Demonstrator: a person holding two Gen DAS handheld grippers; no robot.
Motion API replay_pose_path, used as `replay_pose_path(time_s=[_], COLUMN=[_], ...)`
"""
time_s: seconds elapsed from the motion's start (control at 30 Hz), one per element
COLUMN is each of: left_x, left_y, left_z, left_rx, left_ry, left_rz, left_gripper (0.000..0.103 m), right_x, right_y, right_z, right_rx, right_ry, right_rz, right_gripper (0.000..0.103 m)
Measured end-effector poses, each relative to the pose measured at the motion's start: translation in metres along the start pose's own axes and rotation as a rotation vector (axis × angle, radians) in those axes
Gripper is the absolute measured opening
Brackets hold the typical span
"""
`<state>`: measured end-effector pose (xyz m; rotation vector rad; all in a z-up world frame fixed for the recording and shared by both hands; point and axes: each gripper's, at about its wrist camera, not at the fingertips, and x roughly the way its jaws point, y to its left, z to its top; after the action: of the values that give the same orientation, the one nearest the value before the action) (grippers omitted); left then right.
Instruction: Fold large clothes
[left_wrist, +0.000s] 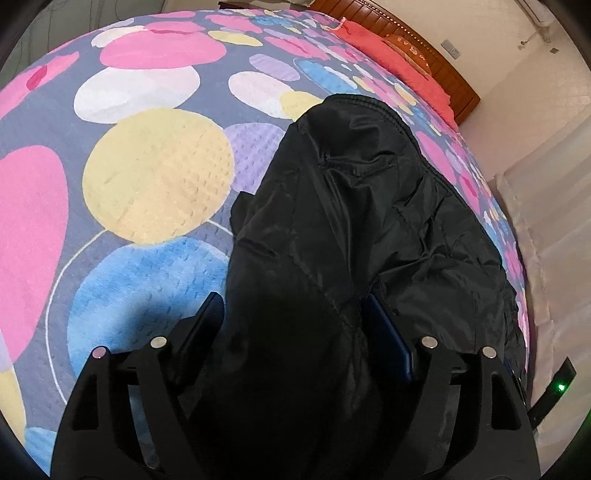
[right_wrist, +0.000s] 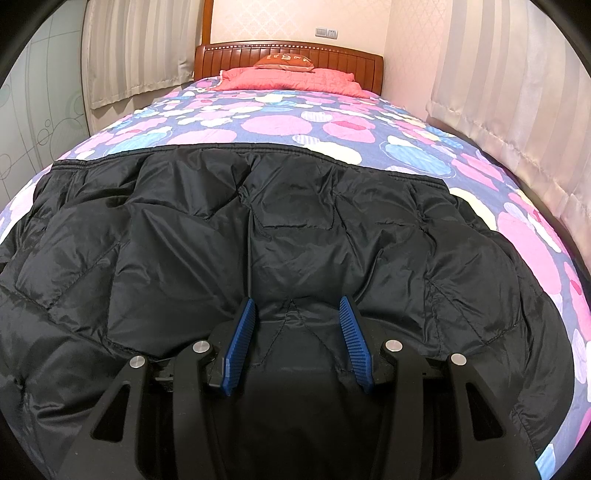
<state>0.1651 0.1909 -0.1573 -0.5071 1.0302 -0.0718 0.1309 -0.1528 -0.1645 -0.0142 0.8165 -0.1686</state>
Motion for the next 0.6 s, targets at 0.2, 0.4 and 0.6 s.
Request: replay_pose_path(time_s=[0.2,0.4,0.6], left_x=[0.004,-0.012,-0.051], left_y=[-0.005,-0.009,-0.045], left_z=[-0.002,-0.005,-0.004], left_rx=[-0.027,-0.045,0.003], left_ry=[0.013,-0.01,-0.085], left_rz=[-0.064,-0.101,-0.14], left_gripper=[0.049,0.025,0.022], right_x=[0.001,0.0,0.0], right_y=[0.0,0.001,0.001], right_z=[0.002,0.001,0.002], right_rx=[-0.003,0.0,0.005], right_ry=[0.0,-0.001,0.0], right_rz=[-0.006,-0.002,0.003], right_gripper=[0.048,0.048,0.048])
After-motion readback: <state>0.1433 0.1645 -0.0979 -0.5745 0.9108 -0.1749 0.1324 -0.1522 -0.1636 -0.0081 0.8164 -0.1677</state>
